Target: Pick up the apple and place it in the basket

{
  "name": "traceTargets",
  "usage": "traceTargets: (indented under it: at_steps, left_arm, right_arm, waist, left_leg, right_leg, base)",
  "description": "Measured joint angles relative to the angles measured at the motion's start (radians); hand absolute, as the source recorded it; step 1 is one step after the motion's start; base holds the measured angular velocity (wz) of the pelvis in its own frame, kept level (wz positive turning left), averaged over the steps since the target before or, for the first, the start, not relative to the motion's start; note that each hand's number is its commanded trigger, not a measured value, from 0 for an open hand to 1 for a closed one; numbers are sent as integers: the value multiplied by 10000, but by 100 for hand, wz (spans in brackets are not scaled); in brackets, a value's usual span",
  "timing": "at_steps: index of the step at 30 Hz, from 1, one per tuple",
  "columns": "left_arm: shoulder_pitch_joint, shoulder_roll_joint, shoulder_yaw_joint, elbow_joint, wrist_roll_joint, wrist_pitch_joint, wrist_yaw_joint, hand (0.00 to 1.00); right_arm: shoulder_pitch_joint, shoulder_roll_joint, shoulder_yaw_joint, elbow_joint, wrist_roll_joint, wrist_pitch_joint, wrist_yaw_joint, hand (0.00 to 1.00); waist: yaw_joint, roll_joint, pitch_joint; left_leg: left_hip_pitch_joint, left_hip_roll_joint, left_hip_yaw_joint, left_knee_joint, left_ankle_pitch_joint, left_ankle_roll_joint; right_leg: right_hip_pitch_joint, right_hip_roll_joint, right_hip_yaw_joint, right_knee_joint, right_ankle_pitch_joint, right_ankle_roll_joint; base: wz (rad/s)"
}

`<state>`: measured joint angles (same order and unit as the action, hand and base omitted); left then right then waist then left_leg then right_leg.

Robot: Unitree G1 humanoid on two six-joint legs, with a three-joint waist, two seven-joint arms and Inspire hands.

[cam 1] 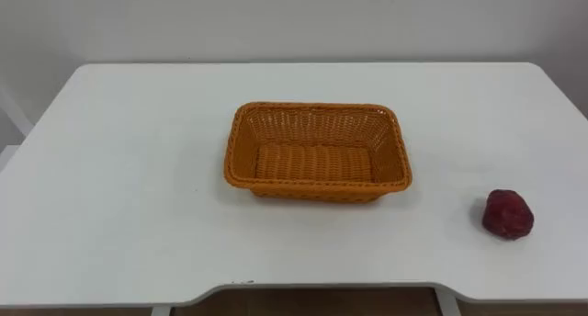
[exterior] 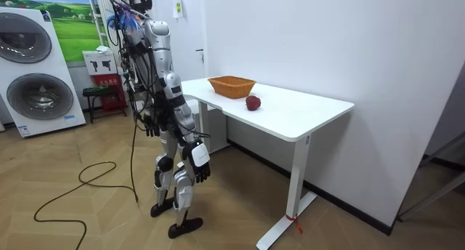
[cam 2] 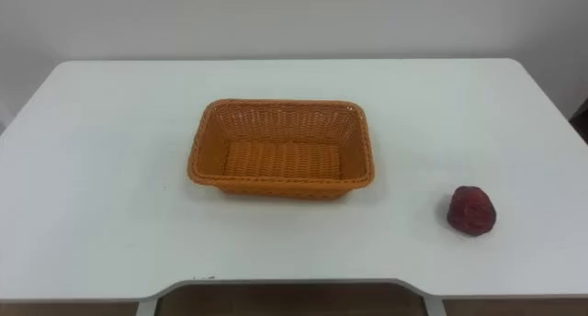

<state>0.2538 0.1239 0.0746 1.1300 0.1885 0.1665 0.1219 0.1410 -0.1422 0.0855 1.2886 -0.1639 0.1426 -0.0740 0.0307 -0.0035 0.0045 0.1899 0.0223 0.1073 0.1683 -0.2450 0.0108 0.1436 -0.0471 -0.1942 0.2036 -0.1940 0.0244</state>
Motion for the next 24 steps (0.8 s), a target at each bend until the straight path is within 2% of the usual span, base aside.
traceTargets:
  at_steps: [8, 10, 12, 14, 17, 20, 24]
  left_arm:
    - [-13, -1, 3, -6, -19, -30, 4, 0]
    - [2, -23, 29, 0, -13, -48, 5, 0]
    - [-5, -44, 30, 0, -13, -80, 12, 0]
    - [7, -75, 115, 0, -28, -196, 15, 0]
    - [131, -128, 594, -3, -21, -463, 35, 0]
    - [125, -136, 1307, -60, -26, -790, 38, 0]
    - [346, -85, 1589, -356, -123, -1066, 126, 0]
  right_arm:
    - [6, -2, -18, 74, 1058, 9, -299, 0]
    - [15, -4, -386, 73, 1486, 6, -475, 0]
    - [55, -4, -827, 59, 2694, -65, -810, 0]
    - [77, 1, -1518, -154, 4922, -336, -1142, 0]
    - [-29, 0, -2484, -718, 6695, -697, -1400, 0]
    - [-40, -10, -3440, -1709, 8124, -1118, -1894, 0]
    - [-57, -27, -4268, -3676, 9352, -1511, -2885, 0]
  waist:
    - [17, 15, 11]
    - [17, 37, 19]
    - [-35, 40, 24]
    - [-119, 26, 44]
    - [-288, 23, 42]
    - [-366, 7, 35]
    - [-577, -24, 6]
  left_leg:
    - [1, 9, 14, -16, 0, 0]
    - [-1, 14, 39, -19, -2, -2]
    - [-34, 20, 46, -28, -3, -3]
    - [-40, 22, 55, -33, -3, -4]
    - [-28, 23, 162, -46, -3, -4]
    - [-42, 17, 215, -61, -4, -3]
    - [-69, 16, 237, -98, -3, -3]
  right_leg:
    - [-61, 13, 26, -8, -5, 5]
    - [-105, 28, 60, -7, -8, 1]
    - [-161, 39, 84, -4, -13, -7]
    - [-168, 49, 73, -11, -14, -9]
    - [-186, 50, 121, -20, -14, -9]
    - [-220, 49, 155, -60, -12, -5]
    - [-253, 62, 176, -125, -8, 1]
  base:
    - [0]
    - [-6]
    - [-4]
    - [0]
    - [-5]
    - [-5]
    - [0]
